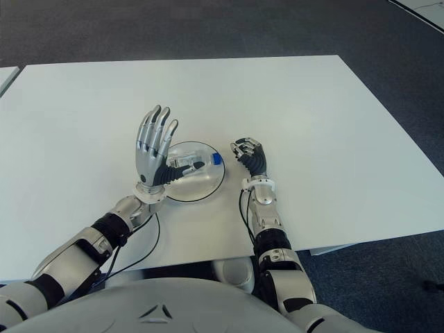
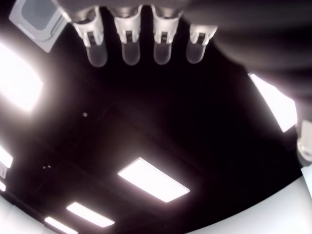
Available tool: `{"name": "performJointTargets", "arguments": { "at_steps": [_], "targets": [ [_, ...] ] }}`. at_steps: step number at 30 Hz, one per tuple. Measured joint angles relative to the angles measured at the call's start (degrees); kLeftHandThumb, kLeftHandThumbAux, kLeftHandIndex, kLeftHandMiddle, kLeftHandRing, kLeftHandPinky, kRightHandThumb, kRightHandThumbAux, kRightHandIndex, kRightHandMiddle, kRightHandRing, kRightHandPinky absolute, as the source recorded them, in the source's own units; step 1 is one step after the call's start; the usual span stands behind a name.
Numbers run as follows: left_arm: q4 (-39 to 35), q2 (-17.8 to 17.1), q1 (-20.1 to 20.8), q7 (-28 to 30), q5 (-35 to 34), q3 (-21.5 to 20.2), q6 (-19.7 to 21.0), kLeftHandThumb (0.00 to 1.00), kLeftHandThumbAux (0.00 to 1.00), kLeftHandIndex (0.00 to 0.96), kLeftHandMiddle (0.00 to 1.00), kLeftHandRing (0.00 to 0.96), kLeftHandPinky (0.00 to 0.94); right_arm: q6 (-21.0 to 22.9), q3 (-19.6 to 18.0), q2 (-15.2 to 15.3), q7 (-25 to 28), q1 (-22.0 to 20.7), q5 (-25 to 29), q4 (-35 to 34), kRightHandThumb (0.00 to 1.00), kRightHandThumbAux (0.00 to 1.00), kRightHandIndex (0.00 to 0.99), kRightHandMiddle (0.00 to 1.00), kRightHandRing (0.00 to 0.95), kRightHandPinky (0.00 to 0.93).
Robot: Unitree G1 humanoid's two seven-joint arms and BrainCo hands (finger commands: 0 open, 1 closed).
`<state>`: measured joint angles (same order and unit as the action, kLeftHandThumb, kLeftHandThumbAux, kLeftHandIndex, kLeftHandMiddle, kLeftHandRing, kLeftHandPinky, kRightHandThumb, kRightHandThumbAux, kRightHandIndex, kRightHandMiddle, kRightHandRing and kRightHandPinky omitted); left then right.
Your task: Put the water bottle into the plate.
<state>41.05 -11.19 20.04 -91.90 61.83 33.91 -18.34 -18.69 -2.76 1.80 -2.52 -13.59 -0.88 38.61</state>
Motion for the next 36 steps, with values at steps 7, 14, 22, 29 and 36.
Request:
{"name": "performJointTargets", "arguments": {
  "at_steps": [7, 14, 22, 29, 36],
  "targets": [
    [-2.67, -0.03, -1.33, 1.59, -5.86, -3.33, -3.60, 0.010, 0.519, 0.000, 0.000, 0.000, 0.000, -0.16, -0.04, 0.02, 0.31, -0.25, 0.06, 0.38, 0.703, 0.730, 0.434, 0.662, 0.643, 0.624],
    [-9.86, -0.04, -5.40, 8.46, -13.11, -8.25, -5.02, 0.000, 0.565, 0.000, 0.000, 0.000, 0.000, -0.31, -0.21, -0.01, 0.42, -0.27, 0.11, 0.47, 0.703, 0.729, 0.434, 0.657, 0.639, 0.624],
    [-18.80, 2.53, -16.15, 26.23, -29.09, -16.09, -3.90, 0.000, 0.586, 0.000, 0.000, 0.000, 0.000, -0.52, -0.40, -0.01, 0.46, -0.22, 0.15, 0.51, 0.704, 0.729, 0.434, 0.658, 0.642, 0.628],
    [-25.43, 3.98, -19.56, 39.70, -39.63, -22.80, -1.40, 0.000, 0.592, 0.000, 0.000, 0.000, 0.000, -0.51, -0.46, -0.06, 0.56, -0.17, 0.15, 0.80, 0.704, 0.729, 0.434, 0.662, 0.648, 0.634],
    [-30.16, 6.31, -23.01, 47.34, -45.00, -27.48, 0.60, 0.000, 0.601, 0.000, 0.000, 0.000, 0.000, -0.58, -0.46, -0.09, 1.31, -0.32, 0.15, 0.85, 0.704, 0.729, 0.434, 0.659, 0.646, 0.630]
  ]
}}
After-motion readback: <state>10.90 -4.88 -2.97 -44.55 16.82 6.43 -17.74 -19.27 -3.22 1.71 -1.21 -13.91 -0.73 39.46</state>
